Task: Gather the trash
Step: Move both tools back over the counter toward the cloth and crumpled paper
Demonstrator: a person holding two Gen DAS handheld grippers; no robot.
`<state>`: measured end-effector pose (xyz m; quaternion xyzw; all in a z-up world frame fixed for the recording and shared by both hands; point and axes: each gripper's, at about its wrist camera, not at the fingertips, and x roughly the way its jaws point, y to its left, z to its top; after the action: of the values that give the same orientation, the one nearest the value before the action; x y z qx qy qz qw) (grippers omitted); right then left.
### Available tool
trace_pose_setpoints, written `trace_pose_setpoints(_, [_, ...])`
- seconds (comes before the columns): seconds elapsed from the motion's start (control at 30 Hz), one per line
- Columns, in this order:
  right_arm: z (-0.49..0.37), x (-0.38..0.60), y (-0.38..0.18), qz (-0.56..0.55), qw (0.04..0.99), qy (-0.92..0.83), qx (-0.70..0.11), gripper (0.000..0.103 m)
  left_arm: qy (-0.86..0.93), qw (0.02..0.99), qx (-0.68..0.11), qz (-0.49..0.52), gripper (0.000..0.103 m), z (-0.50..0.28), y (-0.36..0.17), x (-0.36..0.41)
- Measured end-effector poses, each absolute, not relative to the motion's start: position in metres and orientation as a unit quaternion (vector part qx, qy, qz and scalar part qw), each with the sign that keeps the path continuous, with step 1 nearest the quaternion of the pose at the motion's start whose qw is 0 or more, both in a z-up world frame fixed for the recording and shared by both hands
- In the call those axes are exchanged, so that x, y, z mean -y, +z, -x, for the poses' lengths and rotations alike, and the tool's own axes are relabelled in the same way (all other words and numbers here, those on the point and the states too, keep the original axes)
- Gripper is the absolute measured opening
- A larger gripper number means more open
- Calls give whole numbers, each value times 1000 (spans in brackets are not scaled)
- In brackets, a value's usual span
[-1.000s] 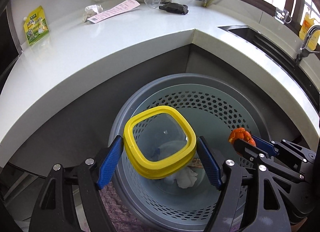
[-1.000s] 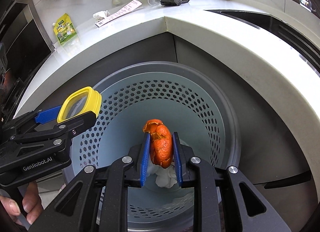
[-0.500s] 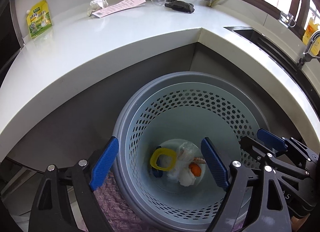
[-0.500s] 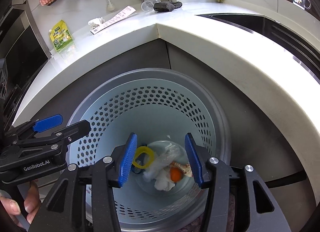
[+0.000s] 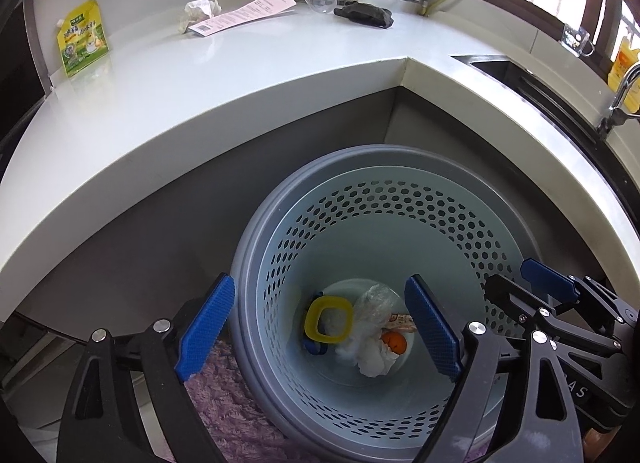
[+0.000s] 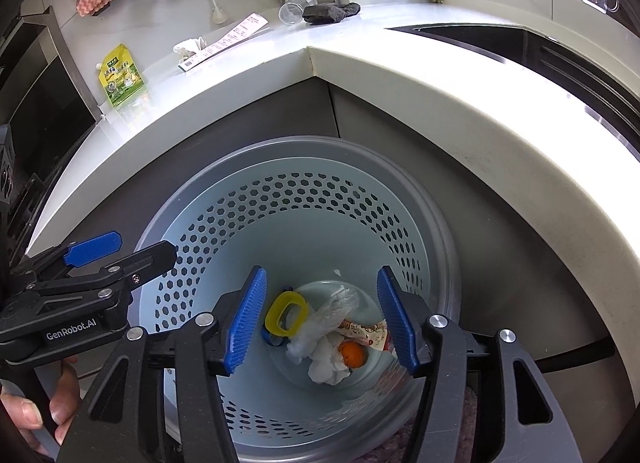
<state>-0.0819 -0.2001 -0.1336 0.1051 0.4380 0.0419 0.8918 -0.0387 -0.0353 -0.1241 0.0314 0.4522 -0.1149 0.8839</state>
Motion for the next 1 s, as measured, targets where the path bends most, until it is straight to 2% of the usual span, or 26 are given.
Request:
trace_pose_setpoints(0.1, [82,200,-133,-105,893,42,-436,60,-110,887,-447,-29,90,39,-123,33])
trace_pose_setpoints(0.73, [88,186,-92,-51,931,56,-358,79,-79,916,-393,-22,94,31,-86,2])
trace_pose_setpoints(1.0, [61,190,-54,-49,943,55,-323,79,-78,927,-367,-6,96,-2,-50,-13])
